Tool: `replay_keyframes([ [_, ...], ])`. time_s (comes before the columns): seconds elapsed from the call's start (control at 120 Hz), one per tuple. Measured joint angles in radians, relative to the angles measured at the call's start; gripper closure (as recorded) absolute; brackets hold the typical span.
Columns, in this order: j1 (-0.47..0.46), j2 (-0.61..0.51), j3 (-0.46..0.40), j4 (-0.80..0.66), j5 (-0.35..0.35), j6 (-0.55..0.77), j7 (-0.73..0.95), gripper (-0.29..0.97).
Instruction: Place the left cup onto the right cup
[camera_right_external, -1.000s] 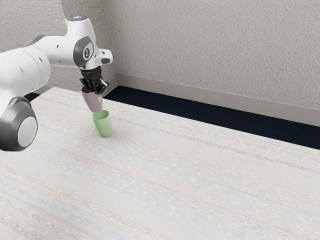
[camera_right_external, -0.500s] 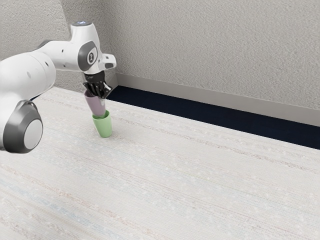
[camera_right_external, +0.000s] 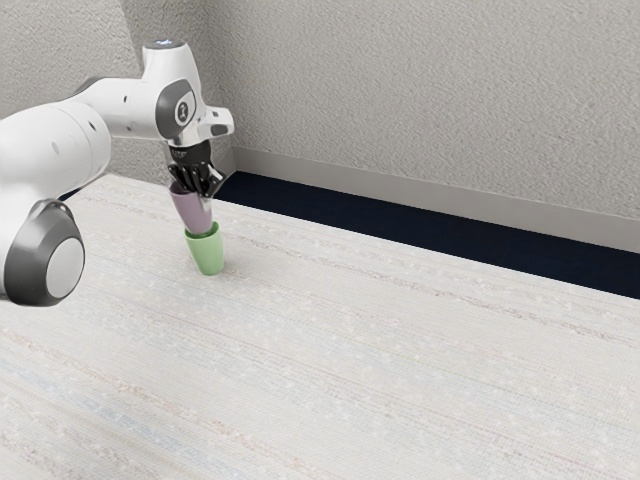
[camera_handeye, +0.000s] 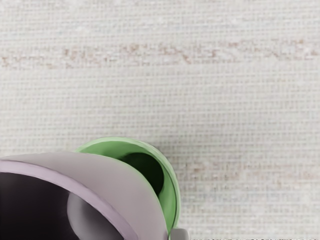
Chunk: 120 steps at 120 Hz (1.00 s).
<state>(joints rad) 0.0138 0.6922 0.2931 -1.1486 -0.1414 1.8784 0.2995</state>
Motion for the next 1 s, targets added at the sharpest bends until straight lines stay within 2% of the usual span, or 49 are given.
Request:
replay_keyframes([
  [1.0,0.002,0.022,-0.009,-0.009,-0.02,0.009,-0.007,0.78],
])
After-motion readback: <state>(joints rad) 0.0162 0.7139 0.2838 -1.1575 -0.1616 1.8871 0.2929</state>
